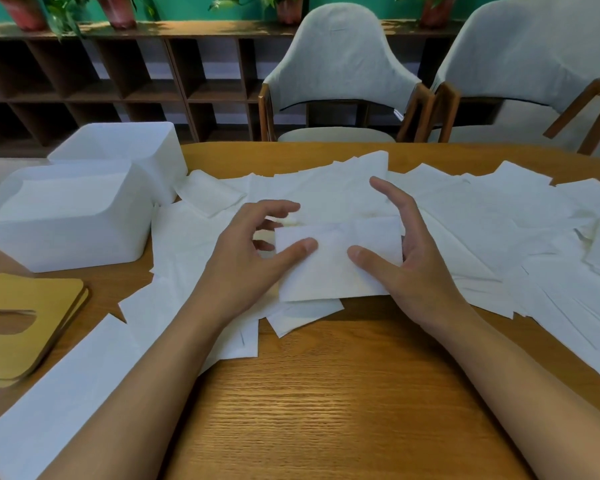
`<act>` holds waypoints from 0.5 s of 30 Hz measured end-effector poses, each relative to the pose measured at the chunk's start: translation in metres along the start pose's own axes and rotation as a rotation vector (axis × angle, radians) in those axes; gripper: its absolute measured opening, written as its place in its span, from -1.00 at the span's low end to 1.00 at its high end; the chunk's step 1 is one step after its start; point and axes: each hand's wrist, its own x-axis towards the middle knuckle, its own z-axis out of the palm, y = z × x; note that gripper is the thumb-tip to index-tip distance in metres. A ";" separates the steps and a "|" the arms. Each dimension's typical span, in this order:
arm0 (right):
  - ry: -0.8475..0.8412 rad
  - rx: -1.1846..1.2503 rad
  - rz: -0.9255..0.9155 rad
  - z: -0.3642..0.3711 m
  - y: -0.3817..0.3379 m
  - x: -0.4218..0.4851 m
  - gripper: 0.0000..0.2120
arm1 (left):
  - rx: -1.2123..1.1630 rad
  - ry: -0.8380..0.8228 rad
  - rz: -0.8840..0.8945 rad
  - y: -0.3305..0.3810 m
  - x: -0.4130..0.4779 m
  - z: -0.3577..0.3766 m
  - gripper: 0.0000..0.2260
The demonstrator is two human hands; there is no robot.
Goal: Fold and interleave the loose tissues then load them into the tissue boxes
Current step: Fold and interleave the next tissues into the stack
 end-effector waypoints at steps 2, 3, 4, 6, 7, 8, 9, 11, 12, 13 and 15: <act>0.023 0.011 -0.008 -0.002 -0.001 0.001 -0.35 | -0.108 -0.053 -0.073 0.005 0.000 -0.001 -0.61; 0.035 0.012 -0.014 -0.002 -0.001 0.001 -0.37 | -0.184 -0.096 -0.099 0.008 -0.001 -0.002 -0.61; 0.039 0.017 -0.013 -0.002 -0.001 0.001 -0.40 | -0.235 -0.127 -0.108 0.010 -0.003 -0.002 -0.60; 0.000 0.062 0.001 -0.001 -0.003 0.001 -0.48 | -0.220 -0.102 -0.076 0.012 -0.004 -0.002 -0.60; -0.041 0.089 0.006 -0.002 -0.003 0.000 -0.55 | -0.186 -0.071 -0.059 0.011 -0.004 -0.002 -0.60; -0.087 0.090 0.006 -0.003 -0.003 0.000 -0.65 | -0.168 -0.051 -0.050 0.010 -0.004 -0.002 -0.61; -0.123 0.066 0.003 -0.004 -0.002 -0.001 -0.74 | -0.167 -0.045 -0.045 0.009 -0.003 -0.002 -0.61; -0.140 0.017 0.016 -0.005 0.000 -0.001 -0.79 | -0.190 -0.061 -0.034 0.009 -0.003 -0.002 -0.59; -0.121 0.007 0.027 -0.005 0.001 -0.001 -0.78 | -0.212 -0.069 -0.039 0.010 -0.003 -0.002 -0.58; -0.086 0.004 0.040 -0.005 0.003 0.000 -0.76 | -0.233 -0.066 -0.050 0.009 -0.003 -0.001 -0.58; 0.006 0.003 0.066 -0.007 0.006 0.003 -0.73 | -0.172 -0.029 -0.045 0.005 -0.001 -0.001 -0.57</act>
